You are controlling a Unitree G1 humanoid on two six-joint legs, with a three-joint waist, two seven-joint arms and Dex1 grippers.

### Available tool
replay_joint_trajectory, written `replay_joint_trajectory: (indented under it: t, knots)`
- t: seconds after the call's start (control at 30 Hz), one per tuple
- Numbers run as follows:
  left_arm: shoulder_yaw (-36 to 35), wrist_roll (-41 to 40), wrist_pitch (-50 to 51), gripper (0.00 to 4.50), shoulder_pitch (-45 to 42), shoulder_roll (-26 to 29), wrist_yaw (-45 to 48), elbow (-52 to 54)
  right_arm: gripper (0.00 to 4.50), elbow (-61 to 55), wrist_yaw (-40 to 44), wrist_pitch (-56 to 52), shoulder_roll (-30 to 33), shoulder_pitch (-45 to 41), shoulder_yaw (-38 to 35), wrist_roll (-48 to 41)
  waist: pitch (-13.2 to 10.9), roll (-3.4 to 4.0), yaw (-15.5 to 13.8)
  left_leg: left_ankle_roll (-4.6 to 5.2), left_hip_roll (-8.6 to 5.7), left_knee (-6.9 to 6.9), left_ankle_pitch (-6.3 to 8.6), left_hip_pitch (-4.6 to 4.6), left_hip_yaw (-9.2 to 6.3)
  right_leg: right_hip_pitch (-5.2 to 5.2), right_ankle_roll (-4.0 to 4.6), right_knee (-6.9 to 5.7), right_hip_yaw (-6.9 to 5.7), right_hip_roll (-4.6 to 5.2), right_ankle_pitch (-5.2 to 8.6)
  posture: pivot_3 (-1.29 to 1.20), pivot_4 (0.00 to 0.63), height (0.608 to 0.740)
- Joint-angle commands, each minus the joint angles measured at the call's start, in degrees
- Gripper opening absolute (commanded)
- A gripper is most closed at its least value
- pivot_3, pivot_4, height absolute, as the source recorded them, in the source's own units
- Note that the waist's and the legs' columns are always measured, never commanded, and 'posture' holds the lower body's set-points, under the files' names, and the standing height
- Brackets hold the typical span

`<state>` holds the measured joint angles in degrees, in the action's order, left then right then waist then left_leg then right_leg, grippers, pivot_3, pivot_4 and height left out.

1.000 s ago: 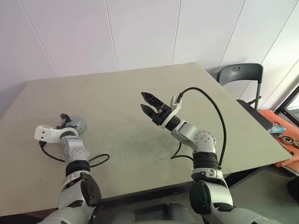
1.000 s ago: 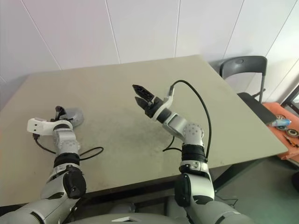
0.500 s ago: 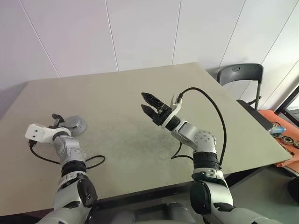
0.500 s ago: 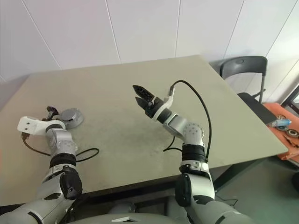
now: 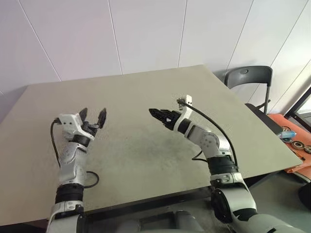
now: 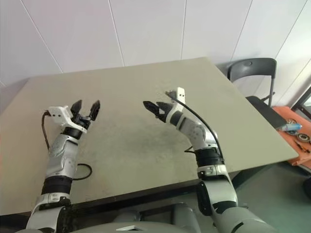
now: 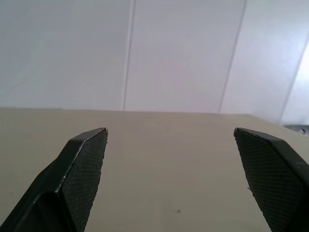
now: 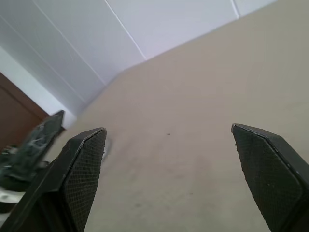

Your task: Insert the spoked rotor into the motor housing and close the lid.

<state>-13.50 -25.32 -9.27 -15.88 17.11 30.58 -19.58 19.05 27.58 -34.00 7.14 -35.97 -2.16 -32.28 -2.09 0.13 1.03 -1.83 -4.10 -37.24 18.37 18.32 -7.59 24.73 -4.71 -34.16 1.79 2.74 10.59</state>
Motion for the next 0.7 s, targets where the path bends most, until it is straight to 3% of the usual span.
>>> replay_joint_trajectory:
  t: [0.03,0.23,0.7]
  knots:
    - [2.2,0.5,1.8,4.49,2.0,2.4,5.7,4.3,4.43,-5.6,2.4,3.7,1.2,1.5,3.1,4.0,0.0,0.01,0.0,0.0,0.01,0.01,0.0,0.0,0.0,0.0,0.0,0.0,0.0,-0.02,0.0,0.0,0.0,0.74]
    - [4.5,1.7,5.2,4.49,3.9,6.5,11.8,7.0,4.43,-9.9,5.5,5.3,5.3,5.8,5.6,8.2,0.0,0.02,-0.3,0.0,0.02,-0.05,0.0,-0.02,0.0,-0.05,0.0,0.0,0.0,-0.04,0.0,0.0,0.0,0.74]
    - [5.2,2.4,7.4,4.49,5.1,7.5,13.9,12.1,4.43,-10.9,12.2,13.8,8.5,9.0,7.9,14.3,0.0,0.04,-0.2,0.0,0.04,-0.06,0.0,-0.15,0.0,-0.2,0.0,0.02,-0.02,-0.04,0.01,0.0,0.0,0.74]
